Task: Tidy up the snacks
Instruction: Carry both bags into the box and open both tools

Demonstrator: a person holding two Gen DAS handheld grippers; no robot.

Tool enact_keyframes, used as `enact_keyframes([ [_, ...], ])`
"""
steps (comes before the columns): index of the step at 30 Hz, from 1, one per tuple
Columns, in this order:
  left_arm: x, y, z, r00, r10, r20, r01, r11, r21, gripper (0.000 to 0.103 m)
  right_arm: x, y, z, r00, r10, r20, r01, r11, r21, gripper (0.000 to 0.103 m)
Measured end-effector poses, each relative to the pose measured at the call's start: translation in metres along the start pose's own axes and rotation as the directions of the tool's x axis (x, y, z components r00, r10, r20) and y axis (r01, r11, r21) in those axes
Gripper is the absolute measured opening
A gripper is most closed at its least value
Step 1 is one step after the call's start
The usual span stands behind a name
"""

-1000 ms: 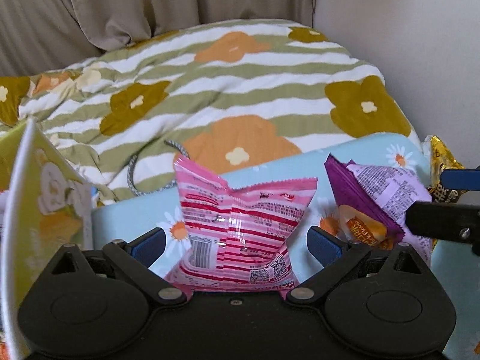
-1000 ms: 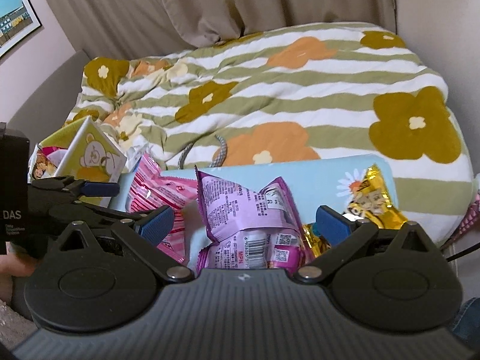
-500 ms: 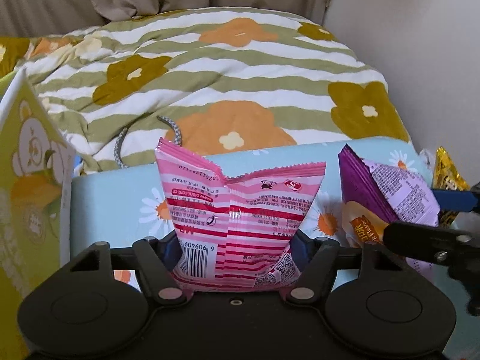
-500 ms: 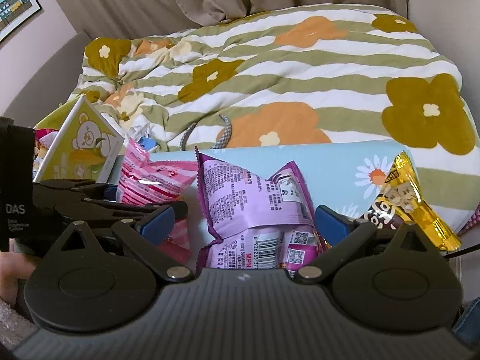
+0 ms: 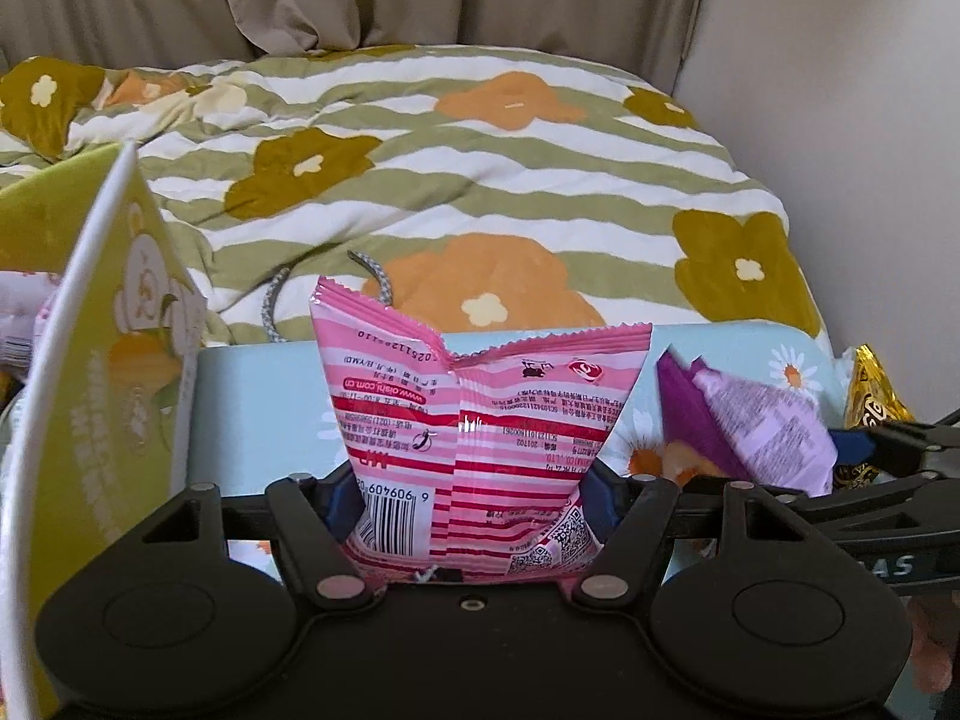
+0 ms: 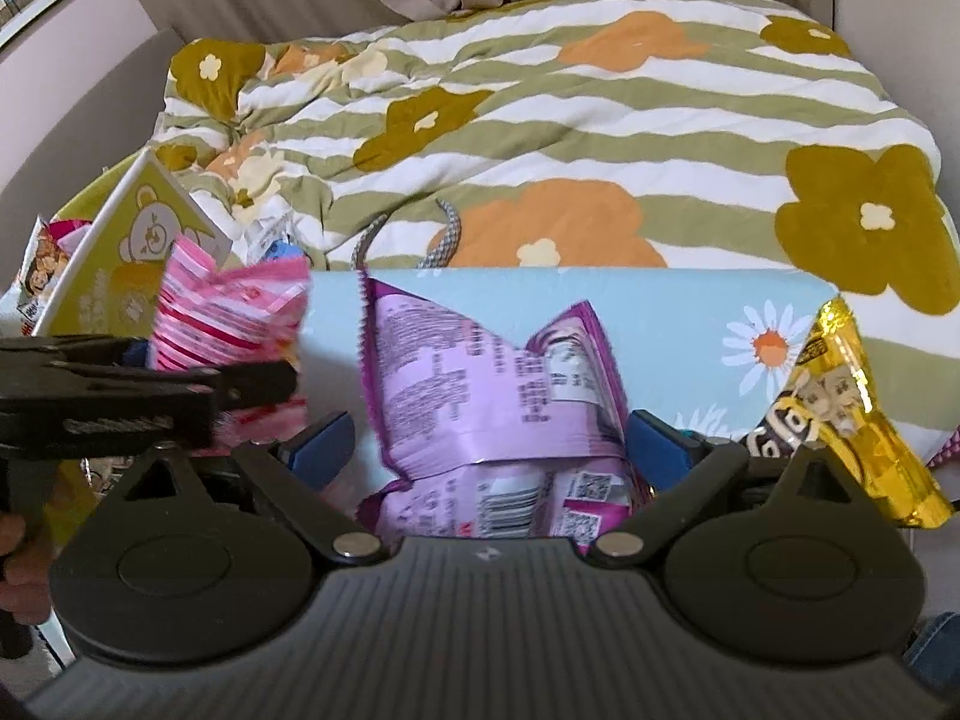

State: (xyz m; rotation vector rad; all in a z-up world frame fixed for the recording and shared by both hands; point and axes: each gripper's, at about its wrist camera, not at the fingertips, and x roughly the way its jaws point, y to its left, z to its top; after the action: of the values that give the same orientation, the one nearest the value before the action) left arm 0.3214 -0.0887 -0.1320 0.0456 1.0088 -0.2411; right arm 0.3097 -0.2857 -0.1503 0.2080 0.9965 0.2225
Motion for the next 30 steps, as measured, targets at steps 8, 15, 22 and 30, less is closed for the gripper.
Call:
enact_keyframes([
  [8, -0.018, 0.0, -0.001, 0.999, 0.014, 0.047, -0.013, 1.0, -0.026, 0.073, 0.003, 0.004, -0.008, 0.999, 0.044, -0.031, -0.044, 0.999, -0.007, 0.092],
  [15, -0.049, -0.01, 0.002, 0.992, -0.006, 0.127, 0.008, 1.0, -0.02, 0.073, -0.025, 0.013, -0.01, 0.998, 0.052, 0.032, -0.051, 0.998, -0.025, 0.081],
  [22, -0.098, -0.014, 0.002, 0.972, -0.028, 0.232, 0.032, 0.999, -0.015, 0.073, -0.063, 0.03, -0.012, 0.992, 0.075, 0.105, -0.072, 0.997, -0.034, 0.08],
  [30, -0.158, 0.006, -0.003, 0.947, 0.028, 0.319, -0.008, 0.998, -0.062, 0.073, -0.103, 0.069, -0.004, 0.977, 0.131, 0.17, -0.118, 0.989, -0.085, 0.08],
])
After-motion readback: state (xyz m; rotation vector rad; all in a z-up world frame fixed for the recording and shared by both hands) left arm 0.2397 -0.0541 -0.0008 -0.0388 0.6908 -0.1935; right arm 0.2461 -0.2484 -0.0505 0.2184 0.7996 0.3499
